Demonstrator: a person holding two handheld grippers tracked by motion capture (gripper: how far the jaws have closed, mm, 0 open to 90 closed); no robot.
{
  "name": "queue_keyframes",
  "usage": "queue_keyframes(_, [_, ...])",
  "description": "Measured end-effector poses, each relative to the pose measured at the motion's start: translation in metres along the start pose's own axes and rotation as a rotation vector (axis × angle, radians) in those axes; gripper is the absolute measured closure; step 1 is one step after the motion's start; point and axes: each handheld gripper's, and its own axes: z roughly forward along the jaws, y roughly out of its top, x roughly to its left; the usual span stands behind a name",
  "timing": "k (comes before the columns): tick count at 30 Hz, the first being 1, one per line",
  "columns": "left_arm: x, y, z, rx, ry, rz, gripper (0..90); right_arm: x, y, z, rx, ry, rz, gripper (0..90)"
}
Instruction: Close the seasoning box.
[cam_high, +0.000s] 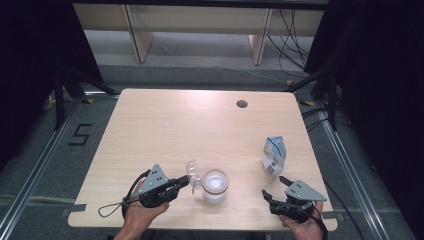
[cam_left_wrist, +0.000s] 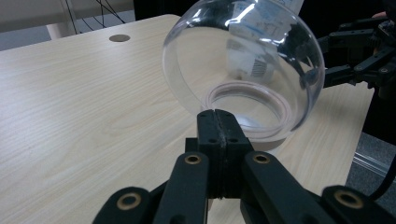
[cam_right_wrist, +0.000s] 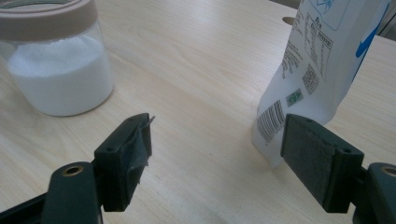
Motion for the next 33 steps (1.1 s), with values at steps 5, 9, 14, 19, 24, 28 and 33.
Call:
queue_keyframes(5, [0.000, 0.000, 0.002, -0.005, -0.012, 0.001, 89.2, 0.001, 0.000, -0.001, 0.002, -0.011, 0.006, 25.5])
queue_keyframes(9, [-0.002, 0.001, 0.003, 0.002, -0.008, -0.002, 89.2, 0.002, 0.000, -0.001, 0.007, -0.005, 0.019, 25.5])
queue_keyframes(14, [-0.001, 0.001, 0.005, -0.001, -0.019, 0.012, 89.2, 0.001, 0.000, 0.000, -0.009, -0.013, -0.009, 25.5])
queue_keyframes(19, [-0.002, 0.002, 0.005, -0.004, -0.019, 0.008, 89.1, -0.001, 0.000, 0.001, -0.012, -0.015, -0.030, 25.5])
queue_keyframes(24, [-0.003, 0.003, 0.006, 0.004, -0.013, 0.015, 89.0, 0.002, 0.000, 0.000, 0.006, -0.002, -0.001, 25.6])
queue_keyframes(28, [-0.004, 0.004, 0.009, 0.000, -0.024, 0.021, 88.8, 0.001, 0.000, 0.001, -0.002, -0.007, -0.015, 26.0])
queue_keyframes(33, [-0.006, 0.004, 0.012, 0.005, -0.031, 0.033, 88.6, 0.001, 0.000, 0.002, -0.008, -0.003, -0.033, 26.1])
